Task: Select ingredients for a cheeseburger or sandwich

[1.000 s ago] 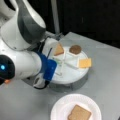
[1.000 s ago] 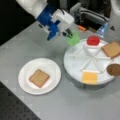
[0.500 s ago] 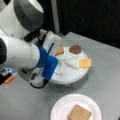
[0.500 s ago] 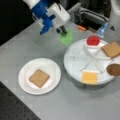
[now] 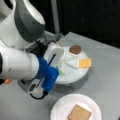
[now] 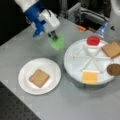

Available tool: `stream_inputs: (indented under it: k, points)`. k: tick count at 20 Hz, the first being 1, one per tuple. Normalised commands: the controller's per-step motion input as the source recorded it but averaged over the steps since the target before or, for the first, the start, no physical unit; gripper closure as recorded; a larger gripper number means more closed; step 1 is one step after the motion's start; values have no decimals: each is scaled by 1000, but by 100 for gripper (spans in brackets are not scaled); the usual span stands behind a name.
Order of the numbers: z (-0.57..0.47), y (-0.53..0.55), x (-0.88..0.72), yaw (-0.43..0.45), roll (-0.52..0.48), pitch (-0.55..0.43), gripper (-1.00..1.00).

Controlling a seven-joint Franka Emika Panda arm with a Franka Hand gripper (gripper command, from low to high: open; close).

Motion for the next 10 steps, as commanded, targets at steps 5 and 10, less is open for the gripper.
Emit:
stream_inputs:
  k: [5,10]
  points:
    - [48,-76,536,115,227,149,100]
    - [-5,-134,750,233,194,168,100]
